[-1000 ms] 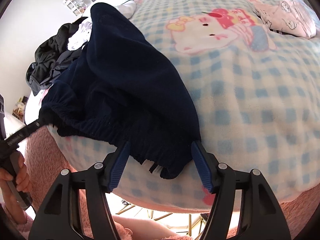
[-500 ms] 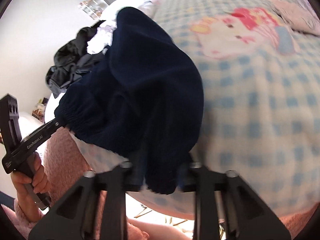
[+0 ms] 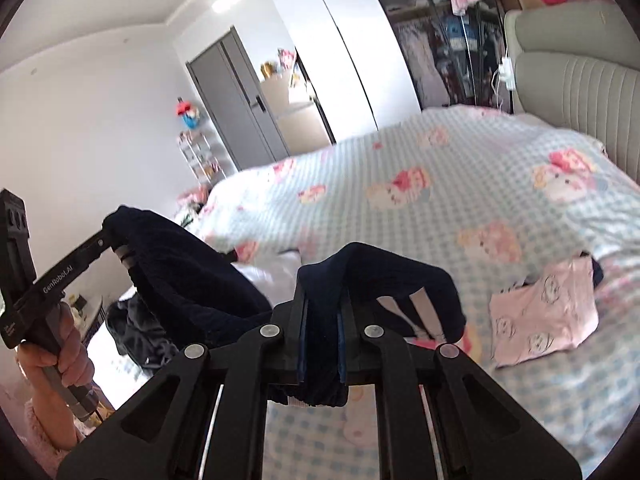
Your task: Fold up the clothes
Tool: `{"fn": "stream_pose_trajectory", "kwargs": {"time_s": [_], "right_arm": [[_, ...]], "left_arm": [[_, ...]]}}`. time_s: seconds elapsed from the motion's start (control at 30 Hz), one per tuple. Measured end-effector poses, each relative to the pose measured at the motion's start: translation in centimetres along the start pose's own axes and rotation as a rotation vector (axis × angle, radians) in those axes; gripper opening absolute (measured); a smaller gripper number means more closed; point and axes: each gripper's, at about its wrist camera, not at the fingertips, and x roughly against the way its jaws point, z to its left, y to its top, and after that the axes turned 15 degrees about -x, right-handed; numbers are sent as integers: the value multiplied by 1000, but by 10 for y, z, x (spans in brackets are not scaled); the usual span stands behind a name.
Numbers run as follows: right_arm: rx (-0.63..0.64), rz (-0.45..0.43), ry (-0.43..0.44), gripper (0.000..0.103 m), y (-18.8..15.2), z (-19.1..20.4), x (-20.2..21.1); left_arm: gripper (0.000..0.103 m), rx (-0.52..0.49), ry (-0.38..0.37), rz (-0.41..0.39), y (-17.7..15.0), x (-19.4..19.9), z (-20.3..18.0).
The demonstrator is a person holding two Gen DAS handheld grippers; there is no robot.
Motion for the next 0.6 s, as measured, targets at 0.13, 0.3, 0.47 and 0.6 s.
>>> {"fn": "stream_pose_trajectory", "kwargs": {"time_s": [0.13,0.3,0.47,0.6], "right_arm": [[-78,11,10,10,-27,-17,15],[-197,217,-159,13,-130,-79,-35],[-312,365,-374,16,-200,-162,-72],[-332,291,-311,35,-197,-151,-46]], "left_arm": [[12,97,-121,51,-53,-3,5],[12,198,-276,399,-188,-60,-27],[15,275,-306,602,-277,-89,-50],[41,463,-344,500,-290,-63,-26]]}}
